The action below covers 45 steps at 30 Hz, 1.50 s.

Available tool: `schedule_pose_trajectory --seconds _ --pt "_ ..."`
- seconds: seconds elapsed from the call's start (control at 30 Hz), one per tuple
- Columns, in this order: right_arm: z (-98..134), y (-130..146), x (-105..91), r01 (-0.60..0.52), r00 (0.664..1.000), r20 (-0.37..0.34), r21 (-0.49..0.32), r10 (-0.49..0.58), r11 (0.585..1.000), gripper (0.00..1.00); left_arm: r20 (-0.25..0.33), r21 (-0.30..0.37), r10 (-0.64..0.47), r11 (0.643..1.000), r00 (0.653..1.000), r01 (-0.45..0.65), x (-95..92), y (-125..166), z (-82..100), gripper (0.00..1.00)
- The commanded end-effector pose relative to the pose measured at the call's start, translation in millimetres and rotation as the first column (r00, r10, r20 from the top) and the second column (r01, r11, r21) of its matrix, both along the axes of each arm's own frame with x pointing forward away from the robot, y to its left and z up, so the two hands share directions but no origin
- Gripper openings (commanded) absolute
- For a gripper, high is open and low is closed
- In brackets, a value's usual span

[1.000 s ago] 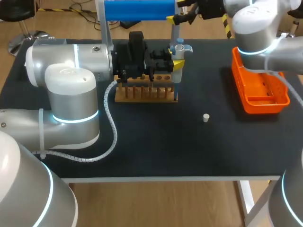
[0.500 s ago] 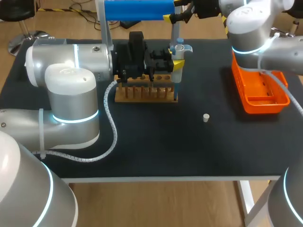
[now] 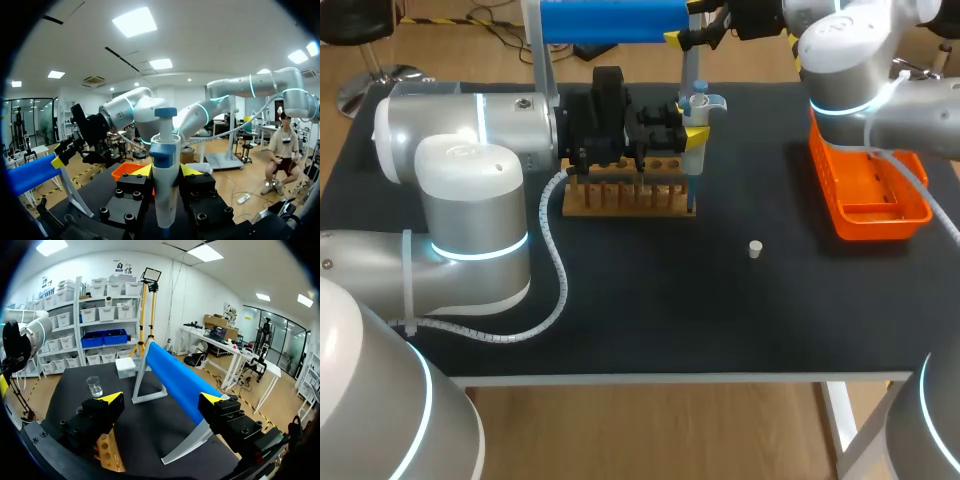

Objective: Invert the test tube, pick up the pipette, mount the tip to pipette, aspirate from beaker and dispense into the tube, eject the tip, return the pipette, and cap with the stopper.

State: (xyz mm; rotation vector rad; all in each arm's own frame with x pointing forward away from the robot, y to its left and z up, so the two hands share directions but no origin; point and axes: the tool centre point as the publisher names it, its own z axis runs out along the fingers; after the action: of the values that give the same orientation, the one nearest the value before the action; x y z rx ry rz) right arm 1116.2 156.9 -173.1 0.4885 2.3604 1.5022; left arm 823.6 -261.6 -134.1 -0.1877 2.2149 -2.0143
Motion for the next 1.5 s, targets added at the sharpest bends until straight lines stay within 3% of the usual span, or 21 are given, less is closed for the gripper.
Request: schedule_pose_trajectory --seconds 0.03,0.43,0.9,1.27,1.5 --pt "0.3 -0.7 0.9 -0.004 1.000 -0.003 -0.001 0.004 1.000 1.00 0.001 -0.002 0.001 1.000 1.000 -0.001 -0.4 -0.3 -0.7 0.00" --pt "0.3 -0.7 0.9 -0.004 1.000 -0.003 -0.001 0.004 1.000 1.00 -0.001 0.071 0.086 0.994 0.996 -0.086 0.7 65.1 21.4 0.00" --pt "0.3 -0.7 0.9 -0.004 1.000 -0.003 -0.001 0.004 1.000 1.00 -0.048 0.146 0.289 0.949 0.956 -0.279 25.0 171.7 35.9 0.00" --pt "0.3 -0.7 0.9 -0.004 1.000 -0.003 -0.001 0.004 1.000 1.00 -0.090 0.201 0.405 0.902 0.910 -0.382 66.2 241.5 37.7 0.00" --pt "0.3 -0.7 0.9 -0.004 1.000 -0.003 -0.001 0.004 1.000 1.00 -0.079 0.222 0.423 0.890 0.902 -0.398 104.0 255.7 42.6 0.00"
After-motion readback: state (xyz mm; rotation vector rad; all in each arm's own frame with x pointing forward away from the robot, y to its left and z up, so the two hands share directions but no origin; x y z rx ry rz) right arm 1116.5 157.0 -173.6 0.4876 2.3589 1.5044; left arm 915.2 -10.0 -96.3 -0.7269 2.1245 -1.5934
